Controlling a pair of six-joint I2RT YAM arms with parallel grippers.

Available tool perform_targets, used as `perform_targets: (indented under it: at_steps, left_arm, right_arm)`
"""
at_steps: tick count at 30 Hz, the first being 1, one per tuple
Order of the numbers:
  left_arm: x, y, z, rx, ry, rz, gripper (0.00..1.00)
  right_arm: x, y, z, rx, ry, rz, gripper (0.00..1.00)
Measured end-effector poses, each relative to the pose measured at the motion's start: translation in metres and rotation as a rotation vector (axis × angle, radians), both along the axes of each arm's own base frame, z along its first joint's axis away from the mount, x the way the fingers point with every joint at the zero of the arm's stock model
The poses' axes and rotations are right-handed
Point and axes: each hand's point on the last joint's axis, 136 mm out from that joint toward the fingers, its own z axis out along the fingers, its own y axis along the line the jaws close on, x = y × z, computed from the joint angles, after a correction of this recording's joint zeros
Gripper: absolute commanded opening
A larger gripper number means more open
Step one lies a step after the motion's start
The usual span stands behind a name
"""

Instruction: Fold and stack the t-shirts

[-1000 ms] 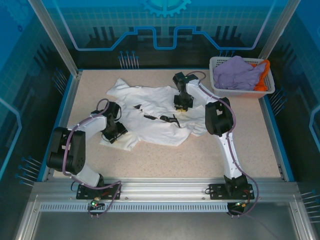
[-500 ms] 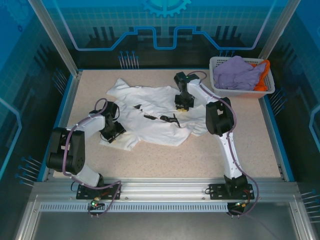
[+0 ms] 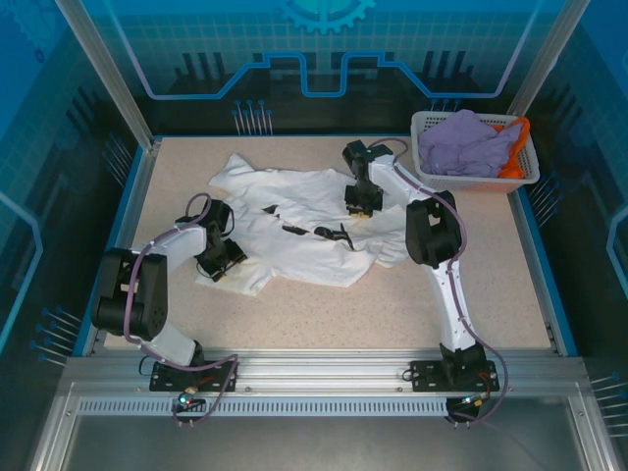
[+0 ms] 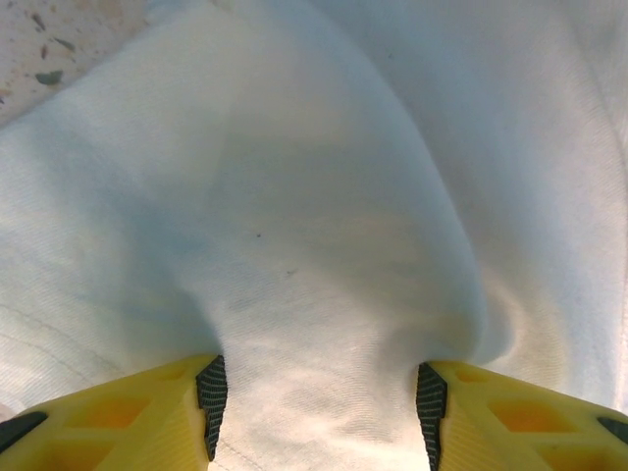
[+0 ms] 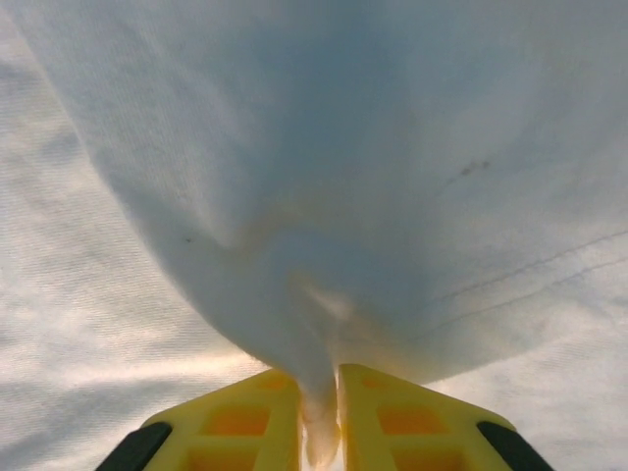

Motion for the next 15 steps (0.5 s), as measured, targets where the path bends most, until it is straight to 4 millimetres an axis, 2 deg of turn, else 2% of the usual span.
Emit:
perform_targets:
  at_steps: [5,10,15]
  left_arm:
    - [0.000,0.000,0.000,0.000,0.000,-0.002,0.56]
    - [0.000,0.000,0.000,0.001,0.000,-0.003,0.49]
    - [0.000,0.001,0.000,0.003,0.000,-0.003,0.44]
  right_arm:
    - [0.000,0.000,0.000,-0.004,-0.002,0.001,0.08]
    - [0.002,-0.006,0.003,-0.033,-0.013,0.009,0.02]
    - [0.026,-0.020,0.029,-0.076,-0.103,0.013,0.02]
